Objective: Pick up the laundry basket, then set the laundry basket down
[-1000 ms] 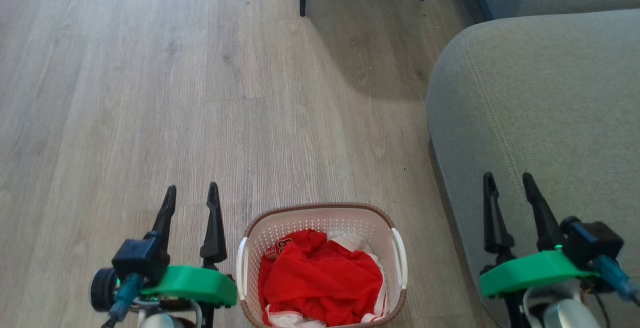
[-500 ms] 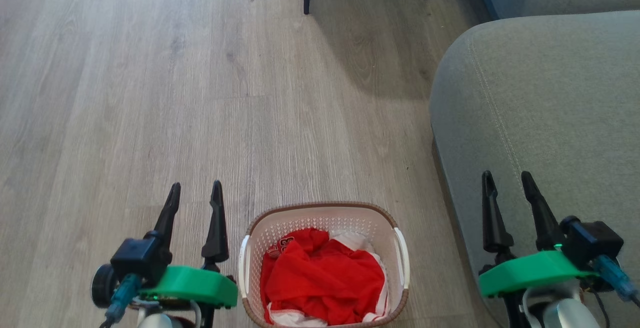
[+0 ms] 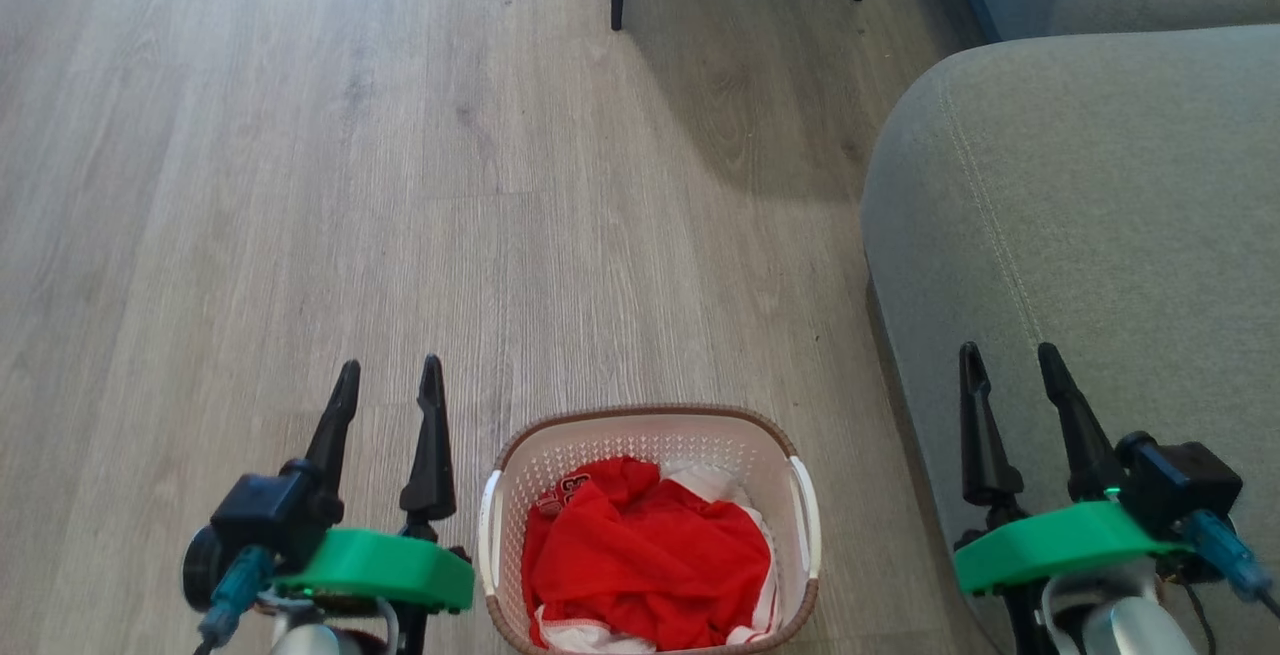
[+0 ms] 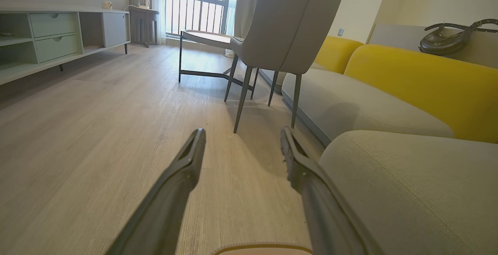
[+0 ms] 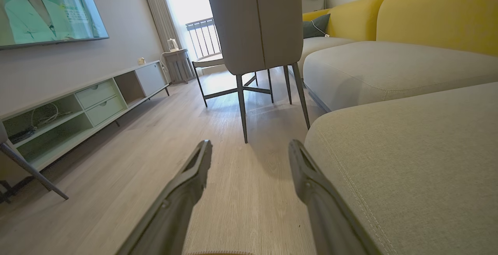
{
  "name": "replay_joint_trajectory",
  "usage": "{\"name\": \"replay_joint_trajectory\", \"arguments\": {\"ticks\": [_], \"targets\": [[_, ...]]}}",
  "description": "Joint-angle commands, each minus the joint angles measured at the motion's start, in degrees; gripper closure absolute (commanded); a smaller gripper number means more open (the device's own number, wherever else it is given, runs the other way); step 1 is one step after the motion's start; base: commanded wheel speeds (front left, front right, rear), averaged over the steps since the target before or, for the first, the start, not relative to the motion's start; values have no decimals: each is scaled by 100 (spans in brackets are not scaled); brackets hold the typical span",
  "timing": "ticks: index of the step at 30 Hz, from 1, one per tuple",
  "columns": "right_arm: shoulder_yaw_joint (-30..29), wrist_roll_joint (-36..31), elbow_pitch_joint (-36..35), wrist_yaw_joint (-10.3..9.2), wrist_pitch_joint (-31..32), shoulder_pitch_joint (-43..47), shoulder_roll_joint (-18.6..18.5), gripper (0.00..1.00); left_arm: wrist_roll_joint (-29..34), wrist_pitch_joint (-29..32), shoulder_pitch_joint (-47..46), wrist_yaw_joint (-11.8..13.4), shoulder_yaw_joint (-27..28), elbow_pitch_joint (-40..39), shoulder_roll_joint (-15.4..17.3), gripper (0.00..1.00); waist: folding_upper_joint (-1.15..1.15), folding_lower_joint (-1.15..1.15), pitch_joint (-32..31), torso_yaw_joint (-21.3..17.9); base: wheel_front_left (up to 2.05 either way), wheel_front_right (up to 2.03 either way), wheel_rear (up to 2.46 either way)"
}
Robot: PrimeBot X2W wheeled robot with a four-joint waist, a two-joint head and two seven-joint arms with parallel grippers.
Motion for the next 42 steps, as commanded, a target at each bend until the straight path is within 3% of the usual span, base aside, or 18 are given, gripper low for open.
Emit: {"name": "replay_joint_trajectory", "arguments": {"ticks": [1, 21, 22, 25, 42], "targets": [[137, -42, -193, 40, -69, -177, -7, 0, -46, -29, -130, -25, 218, -241, -20, 0, 0, 0, -2, 2, 0, 0, 0], [124, -34, -130, 40, -69, -201, -7, 0, -251, -29, -104, -68, 214, -205, -20, 0, 0, 0, -39, 75, 0, 0, 0], [10, 1, 41, 0, 0, -2, 0, 100, -243, 0, 9, -45, 1, 3, 0, 100, 0, 0, -39, 76, 0, 0, 0], [40, 51, 357, -1, 19, 47, 0, 100, -289, 7, 109, -44, -25, 304, 2, 100, 0, 0, -38, 76, 0, 0, 0], [-38, 1139, 500, 5, 230, -84, -70, 100, -1371, 225, -40, -165, 144, 457, 68, 100, 0, 0, -25, 64, 0, 0, 0]]}}
